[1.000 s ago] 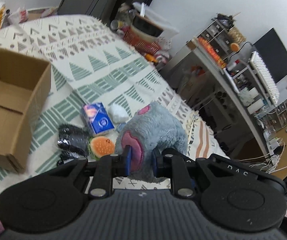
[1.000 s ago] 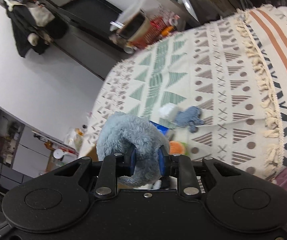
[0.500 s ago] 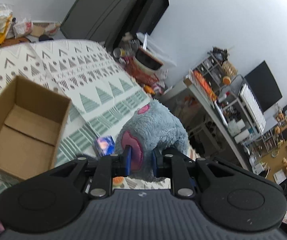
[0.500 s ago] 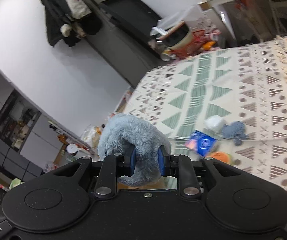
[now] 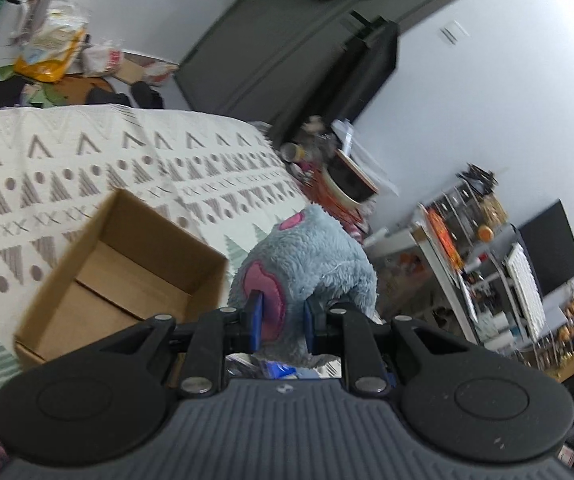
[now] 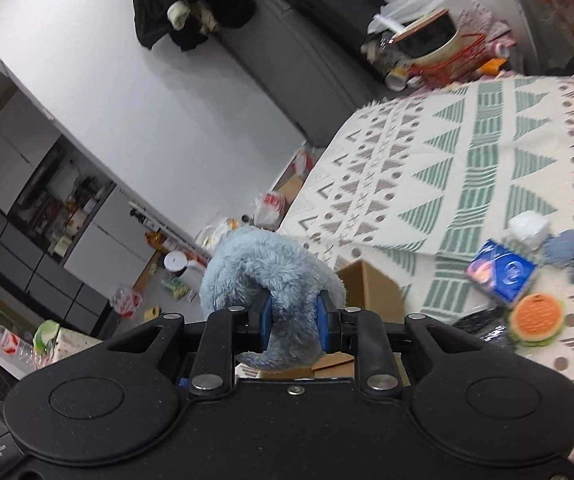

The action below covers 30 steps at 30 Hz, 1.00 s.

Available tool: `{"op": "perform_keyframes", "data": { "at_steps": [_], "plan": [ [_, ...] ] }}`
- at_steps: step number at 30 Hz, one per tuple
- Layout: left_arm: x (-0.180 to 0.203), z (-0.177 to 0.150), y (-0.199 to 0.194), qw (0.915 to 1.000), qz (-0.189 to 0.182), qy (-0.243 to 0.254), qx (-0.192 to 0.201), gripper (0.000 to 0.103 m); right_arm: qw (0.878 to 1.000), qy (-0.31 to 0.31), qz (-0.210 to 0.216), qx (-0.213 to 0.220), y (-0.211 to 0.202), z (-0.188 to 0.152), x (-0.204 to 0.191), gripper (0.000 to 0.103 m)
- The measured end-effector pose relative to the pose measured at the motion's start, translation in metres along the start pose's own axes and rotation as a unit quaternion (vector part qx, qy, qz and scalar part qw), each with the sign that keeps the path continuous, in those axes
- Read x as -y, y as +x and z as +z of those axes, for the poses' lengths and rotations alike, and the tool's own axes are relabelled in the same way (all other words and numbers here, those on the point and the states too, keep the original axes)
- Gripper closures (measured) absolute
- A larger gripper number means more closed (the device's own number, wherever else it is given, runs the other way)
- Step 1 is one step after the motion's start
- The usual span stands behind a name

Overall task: Organize soft objects
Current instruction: 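Lift the grey plush with both tools and carry it over the cardboard box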

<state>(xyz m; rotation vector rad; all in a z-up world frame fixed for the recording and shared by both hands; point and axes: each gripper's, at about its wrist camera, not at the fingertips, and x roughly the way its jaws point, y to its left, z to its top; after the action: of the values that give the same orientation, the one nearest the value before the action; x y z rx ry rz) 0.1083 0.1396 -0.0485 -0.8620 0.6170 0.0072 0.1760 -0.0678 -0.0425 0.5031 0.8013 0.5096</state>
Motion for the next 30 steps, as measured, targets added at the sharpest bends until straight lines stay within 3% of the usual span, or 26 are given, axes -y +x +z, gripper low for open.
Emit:
{"op": "perform_keyframes", "data": {
  "at_steps": [9,24,27,28,30],
  "plan": [
    [-0.047,0.022,0.026,0.9991,0.020,-0.035,-0.015,0.083,1.000,-0.002,-0.015,-0.027,0.045,-0.011,-0.012,0.081],
    [-0.102,0.030,0.058,0.9899,0.106,-0.093,-0.020,0.083,0.996,0.007,-0.032,-0.079,0.118,-0.033,-0.010,0.080],
    [-0.110,0.030,0.065,0.9857,0.121,-0.113,-0.032,0.077,0.995,0.005,-0.045,-0.084,0.122,-0.035,-0.007,0.070],
    [-0.111,0.030,0.067,0.9837,0.131,-0.117,-0.040,0.076,0.995,0.004,-0.049,-0.085,0.122,-0.034,-0.007,0.063],
    [-0.107,0.031,0.068,0.9818,0.150,-0.110,-0.040,0.060,0.995,-0.003,-0.053,-0.080,0.114,-0.033,-0.006,0.049]
  ]
}}
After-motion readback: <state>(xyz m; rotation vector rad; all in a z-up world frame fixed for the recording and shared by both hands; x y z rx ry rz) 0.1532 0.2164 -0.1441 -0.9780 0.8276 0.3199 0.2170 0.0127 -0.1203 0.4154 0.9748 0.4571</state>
